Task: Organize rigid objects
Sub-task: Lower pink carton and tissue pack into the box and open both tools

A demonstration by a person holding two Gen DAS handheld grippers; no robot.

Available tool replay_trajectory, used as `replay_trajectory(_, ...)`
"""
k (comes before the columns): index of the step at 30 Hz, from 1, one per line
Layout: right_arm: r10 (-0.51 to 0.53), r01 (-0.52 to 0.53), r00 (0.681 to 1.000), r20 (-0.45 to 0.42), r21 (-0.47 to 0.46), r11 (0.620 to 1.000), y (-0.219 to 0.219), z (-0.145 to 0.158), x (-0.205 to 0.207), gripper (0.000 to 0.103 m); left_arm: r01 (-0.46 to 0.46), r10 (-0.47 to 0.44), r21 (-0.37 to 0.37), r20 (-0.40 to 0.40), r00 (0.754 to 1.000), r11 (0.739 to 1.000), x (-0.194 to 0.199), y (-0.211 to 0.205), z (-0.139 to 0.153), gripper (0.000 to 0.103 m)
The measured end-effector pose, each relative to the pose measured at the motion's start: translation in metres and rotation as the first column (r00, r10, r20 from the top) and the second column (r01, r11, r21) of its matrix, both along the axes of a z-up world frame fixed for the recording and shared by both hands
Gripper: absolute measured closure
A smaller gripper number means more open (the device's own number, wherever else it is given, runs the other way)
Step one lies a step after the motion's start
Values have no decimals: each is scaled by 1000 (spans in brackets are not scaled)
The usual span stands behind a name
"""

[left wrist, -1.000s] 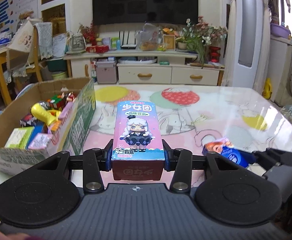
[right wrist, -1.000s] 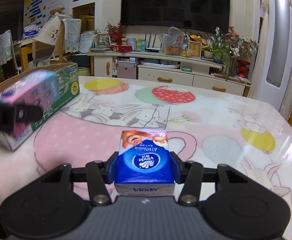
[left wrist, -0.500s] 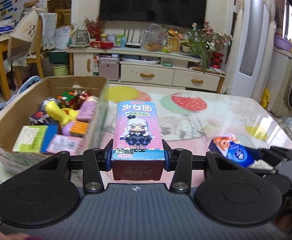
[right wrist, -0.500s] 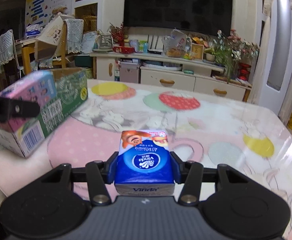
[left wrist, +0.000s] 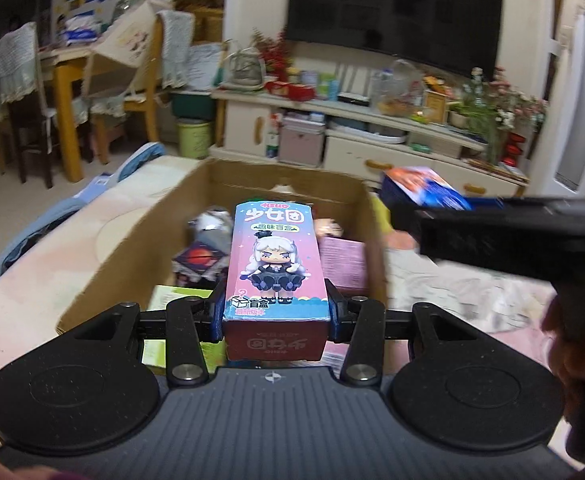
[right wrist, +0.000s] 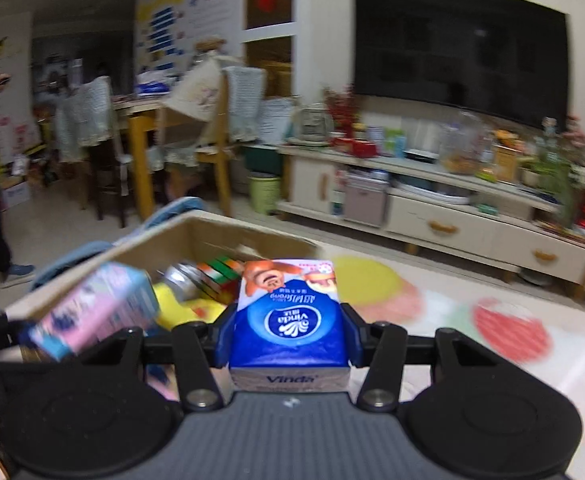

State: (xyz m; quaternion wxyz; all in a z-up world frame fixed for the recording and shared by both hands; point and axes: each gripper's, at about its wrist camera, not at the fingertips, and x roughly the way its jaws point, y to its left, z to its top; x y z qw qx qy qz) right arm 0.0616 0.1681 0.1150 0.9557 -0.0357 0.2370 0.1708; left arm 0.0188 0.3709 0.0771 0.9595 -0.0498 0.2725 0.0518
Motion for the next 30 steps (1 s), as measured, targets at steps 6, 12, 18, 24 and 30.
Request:
replay_trajectory(6,66,-68,997,-44,-56,996,45,-15,56,52,-40,38,-33,-47,998,999,20,13,-11,48)
replay_trajectory(12,105,-116,987,-121,-88,989,59,-38,75,52,-32,29,-45,-76,997,998,30,15,-16,47)
replay_trajectory(18,81,-89,987,-136,-61,994,52,-40,76,39,-22,17,-54,-82,996,998,27,17,-17,34)
replay_trajectory(24,20,-22,998,-53,-45,999,33,-22,52,26,-35,33,-42,-45,998,998,10,14,-9,1)
replay_trajectory(30,-151,152,988,37,-45,987,-6,-9,12,18,-35,34,-46,-17,999,998,-11,2,-2,0)
